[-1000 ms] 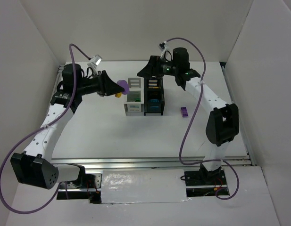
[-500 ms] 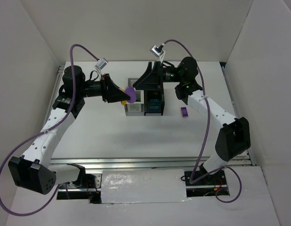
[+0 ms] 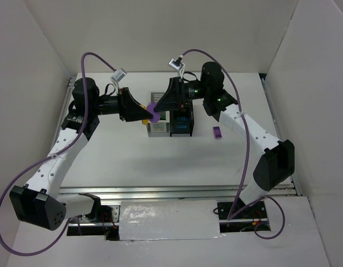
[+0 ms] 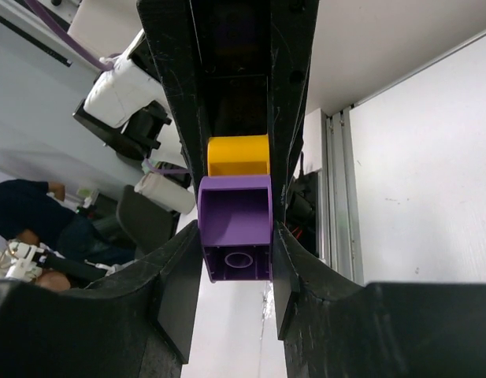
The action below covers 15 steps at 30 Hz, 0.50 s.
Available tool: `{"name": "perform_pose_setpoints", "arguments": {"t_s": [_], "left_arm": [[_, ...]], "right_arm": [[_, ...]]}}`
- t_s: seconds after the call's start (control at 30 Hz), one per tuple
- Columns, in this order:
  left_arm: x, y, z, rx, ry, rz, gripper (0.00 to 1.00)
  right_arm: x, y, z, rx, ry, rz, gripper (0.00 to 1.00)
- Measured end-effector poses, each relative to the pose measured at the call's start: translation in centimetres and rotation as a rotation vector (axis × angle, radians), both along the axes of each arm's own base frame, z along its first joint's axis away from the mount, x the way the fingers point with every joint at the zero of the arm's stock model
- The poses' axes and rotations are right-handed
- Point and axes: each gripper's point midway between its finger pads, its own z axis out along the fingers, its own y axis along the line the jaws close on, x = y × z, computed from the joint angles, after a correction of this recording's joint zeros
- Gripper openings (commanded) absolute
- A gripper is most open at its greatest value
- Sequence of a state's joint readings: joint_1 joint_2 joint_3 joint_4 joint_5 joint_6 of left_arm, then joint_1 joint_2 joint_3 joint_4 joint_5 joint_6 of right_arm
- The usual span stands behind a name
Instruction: Sort the legos into containers by color
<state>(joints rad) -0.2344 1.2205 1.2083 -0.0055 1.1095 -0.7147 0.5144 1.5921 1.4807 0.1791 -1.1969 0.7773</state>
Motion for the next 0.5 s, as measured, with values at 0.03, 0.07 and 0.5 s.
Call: {"name": "perform_pose_setpoints", "arguments": {"t_s": [0.03, 0.07, 0.5], "left_arm": [[0.0, 0.0, 0.0, -0.002, -0.001, -0.001, 0.0], [0.0, 0.0, 0.0, -0.002, 0.002, -0.001, 0.0], [0.7, -1.2, -0.7, 0.001, 0.023, -0.006, 0.0]], "right_arm": [[0.0, 0.0, 0.0, -0.001, 0.002, 0.0, 0.0], [0.0, 0.0, -0.1, -0.001, 0.004, 0.003, 0.0], [0.9, -2.4, -1.1, 0.042, 0.028, 0.033, 0.0]]}}
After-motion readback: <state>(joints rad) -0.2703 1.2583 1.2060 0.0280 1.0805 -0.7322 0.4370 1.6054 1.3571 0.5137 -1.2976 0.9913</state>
